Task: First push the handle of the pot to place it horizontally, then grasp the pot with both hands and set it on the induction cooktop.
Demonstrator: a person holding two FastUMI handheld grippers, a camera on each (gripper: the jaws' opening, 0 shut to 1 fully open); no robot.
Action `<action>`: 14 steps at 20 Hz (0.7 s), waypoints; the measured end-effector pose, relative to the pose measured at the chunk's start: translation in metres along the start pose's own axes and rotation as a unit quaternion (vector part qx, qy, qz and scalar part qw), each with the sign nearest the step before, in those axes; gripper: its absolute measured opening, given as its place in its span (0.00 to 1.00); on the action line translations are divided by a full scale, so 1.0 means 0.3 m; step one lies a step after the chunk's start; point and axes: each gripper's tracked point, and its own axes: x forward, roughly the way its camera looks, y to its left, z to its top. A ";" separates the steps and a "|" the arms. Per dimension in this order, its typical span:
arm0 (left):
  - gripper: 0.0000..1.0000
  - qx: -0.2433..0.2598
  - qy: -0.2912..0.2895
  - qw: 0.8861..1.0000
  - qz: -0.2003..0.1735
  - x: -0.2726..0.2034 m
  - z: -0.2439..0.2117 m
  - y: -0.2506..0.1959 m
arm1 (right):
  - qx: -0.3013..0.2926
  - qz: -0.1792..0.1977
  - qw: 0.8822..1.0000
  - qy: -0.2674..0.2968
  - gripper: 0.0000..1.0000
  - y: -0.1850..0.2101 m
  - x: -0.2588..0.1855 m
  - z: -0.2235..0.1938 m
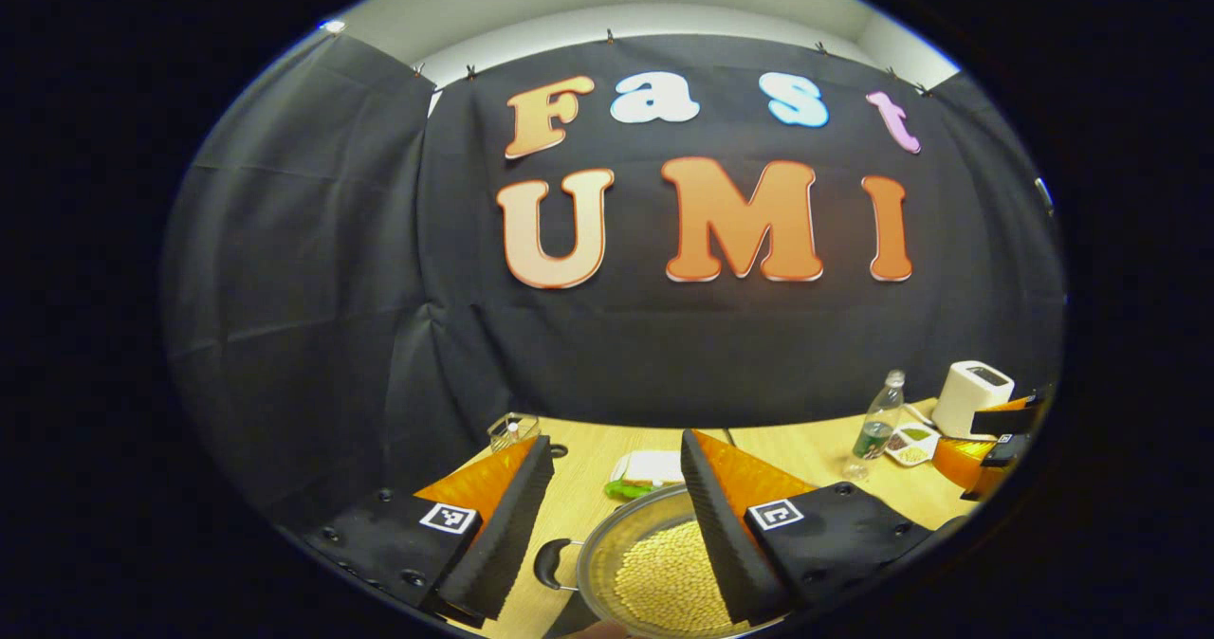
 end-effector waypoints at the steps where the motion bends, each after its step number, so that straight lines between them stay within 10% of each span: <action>1: 0.89 -0.002 -0.011 1.000 -0.005 -0.014 0.034 -0.020 | -0.001 -0.005 1.000 -0.014 0.84 -0.036 -0.028 0.029; 14: 0.95 0.006 -0.147 0.988 -0.057 -0.295 0.410 -0.242 | -0.010 -0.101 0.978 -0.183 0.93 -0.570 -0.405 0.361</action>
